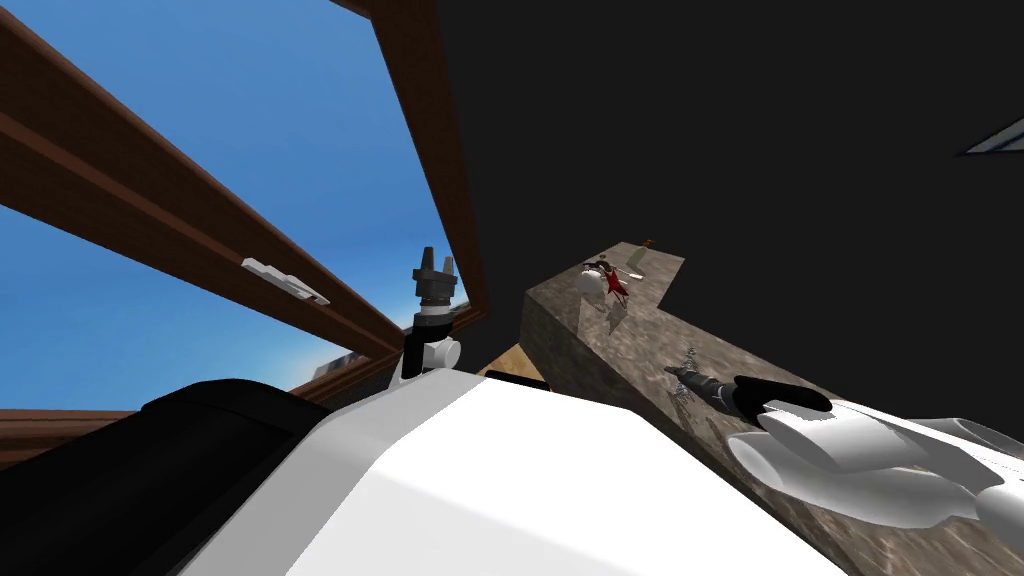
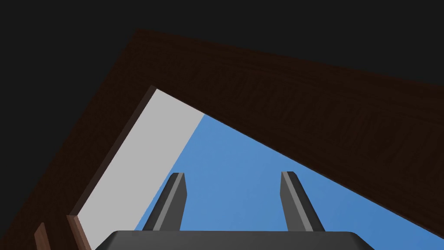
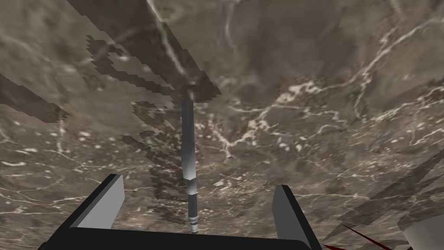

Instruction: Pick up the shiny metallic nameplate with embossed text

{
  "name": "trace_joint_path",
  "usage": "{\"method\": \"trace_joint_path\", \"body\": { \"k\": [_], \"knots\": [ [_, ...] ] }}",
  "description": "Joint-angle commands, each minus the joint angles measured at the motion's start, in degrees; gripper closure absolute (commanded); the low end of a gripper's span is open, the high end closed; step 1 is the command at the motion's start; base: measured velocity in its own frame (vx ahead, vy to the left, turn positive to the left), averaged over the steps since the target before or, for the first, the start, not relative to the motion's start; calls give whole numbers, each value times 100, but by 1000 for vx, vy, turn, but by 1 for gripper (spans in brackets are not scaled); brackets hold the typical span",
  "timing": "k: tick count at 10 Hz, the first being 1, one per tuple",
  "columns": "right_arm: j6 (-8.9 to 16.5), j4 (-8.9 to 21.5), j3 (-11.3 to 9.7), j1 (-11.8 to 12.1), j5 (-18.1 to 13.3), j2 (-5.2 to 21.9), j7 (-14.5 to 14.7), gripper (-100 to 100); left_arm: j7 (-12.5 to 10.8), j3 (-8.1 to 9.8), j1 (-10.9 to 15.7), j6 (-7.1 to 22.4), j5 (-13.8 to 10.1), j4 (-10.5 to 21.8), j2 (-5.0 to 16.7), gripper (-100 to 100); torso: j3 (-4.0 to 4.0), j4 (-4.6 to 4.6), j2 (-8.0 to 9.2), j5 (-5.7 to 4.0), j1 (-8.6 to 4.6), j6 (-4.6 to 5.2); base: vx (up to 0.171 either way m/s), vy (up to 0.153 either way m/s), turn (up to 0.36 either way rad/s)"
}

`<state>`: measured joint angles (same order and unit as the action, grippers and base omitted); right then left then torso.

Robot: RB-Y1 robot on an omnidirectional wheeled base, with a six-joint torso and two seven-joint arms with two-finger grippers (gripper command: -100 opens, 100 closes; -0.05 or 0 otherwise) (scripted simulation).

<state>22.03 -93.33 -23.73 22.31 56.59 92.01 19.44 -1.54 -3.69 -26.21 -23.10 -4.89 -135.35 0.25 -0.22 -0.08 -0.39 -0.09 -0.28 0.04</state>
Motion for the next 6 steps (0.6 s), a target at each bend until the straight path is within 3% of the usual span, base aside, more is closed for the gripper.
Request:
{"method": "trace_joint_path", "body": {
  "k": [1,5,6],
  "knots": [
    [237,100,-114,-5,198,164,82,-100,0,0,0,0,0,0,0,0,0,0,0,0,0,0,86,-54,192],
    [654,232,-256,-13,390,354,150,-100,0,0,0,0,0,0,0,0,1,0,4,2,11,1,73,-55,131],
    [598,219,-238,-45,376,312,162,-100,0,0,0,0,0,0,0,0,2,1,4,2,7,1,31,-34,30]
  ]
}}
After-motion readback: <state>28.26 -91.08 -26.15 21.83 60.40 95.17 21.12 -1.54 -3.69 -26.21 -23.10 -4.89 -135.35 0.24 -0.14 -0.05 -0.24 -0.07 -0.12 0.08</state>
